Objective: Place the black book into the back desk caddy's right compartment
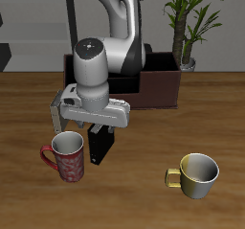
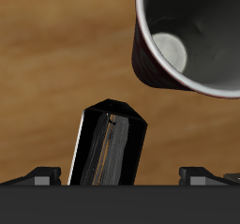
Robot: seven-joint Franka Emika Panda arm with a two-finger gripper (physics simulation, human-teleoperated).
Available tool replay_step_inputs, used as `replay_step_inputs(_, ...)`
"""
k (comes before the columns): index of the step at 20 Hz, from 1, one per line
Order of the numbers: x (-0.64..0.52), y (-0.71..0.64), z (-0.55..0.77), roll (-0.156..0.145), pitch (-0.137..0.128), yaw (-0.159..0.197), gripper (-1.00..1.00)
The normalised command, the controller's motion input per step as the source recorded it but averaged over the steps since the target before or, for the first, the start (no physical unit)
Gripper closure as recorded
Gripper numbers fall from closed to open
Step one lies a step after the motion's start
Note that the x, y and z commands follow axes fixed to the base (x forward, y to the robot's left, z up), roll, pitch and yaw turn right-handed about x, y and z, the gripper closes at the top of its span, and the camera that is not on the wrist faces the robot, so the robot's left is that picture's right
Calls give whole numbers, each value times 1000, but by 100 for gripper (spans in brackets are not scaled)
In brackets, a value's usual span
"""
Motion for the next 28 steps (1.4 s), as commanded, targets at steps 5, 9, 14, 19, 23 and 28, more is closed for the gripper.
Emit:
replay_step_inputs(5, 22, 138, -131, 21, 9, -23, -100)
replay_step_inputs(9, 0, 45, -66, 24, 6, -47, 100)
replay_step_inputs(14, 14, -35, 23, 0, -3, -1, 100)
replay_step_inputs(19, -71, -35, 137, -7, -13, 5, 100)
replay_step_inputs(23, -154, 113, 433, 17, -43, 9, 100)
replay_step_inputs(28, -166, 68, 472, -13, -19, 3, 100)
